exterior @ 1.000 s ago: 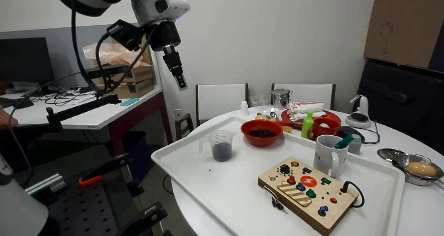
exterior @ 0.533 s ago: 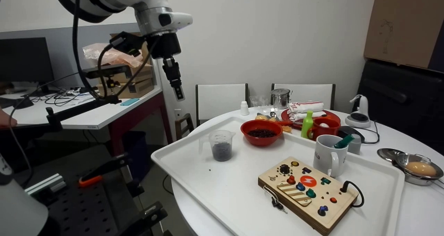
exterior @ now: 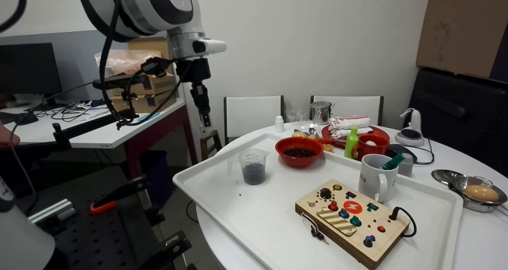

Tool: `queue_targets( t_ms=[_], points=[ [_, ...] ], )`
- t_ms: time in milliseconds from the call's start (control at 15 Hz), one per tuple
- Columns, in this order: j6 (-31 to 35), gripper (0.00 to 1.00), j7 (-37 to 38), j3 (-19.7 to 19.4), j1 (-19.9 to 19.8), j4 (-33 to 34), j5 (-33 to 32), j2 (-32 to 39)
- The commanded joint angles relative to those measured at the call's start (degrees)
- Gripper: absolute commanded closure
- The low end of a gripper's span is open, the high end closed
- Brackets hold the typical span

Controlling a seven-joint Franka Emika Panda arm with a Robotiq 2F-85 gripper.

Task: Get the contents in the jar and pour them in the red bowl

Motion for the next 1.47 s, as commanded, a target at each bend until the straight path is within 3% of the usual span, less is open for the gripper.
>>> queue_targets(
  t_ms=[0,400,467,533,867,1400],
  points=[
    [-0.1,0.00,1.8,-0.5,0.6,6.0,-4.5,7.9],
    [-1.8,0.00,9.6,-4.9,2.7,14.0,-11.8,17.5],
    [-1.4,0.00,7.2,-10.8,8.9,14.0,-7.7,17.3],
    [0.3,0.00,3.7,-10.5,8.3,11.2,-5.6,14.5],
    [1.8,0.00,3.2,-15.3,12.7,12.1,-4.9,16.3],
    [12.6,0.00,-17.2,-14.1,9.4,7.4,12.4,18.0]
  ],
)
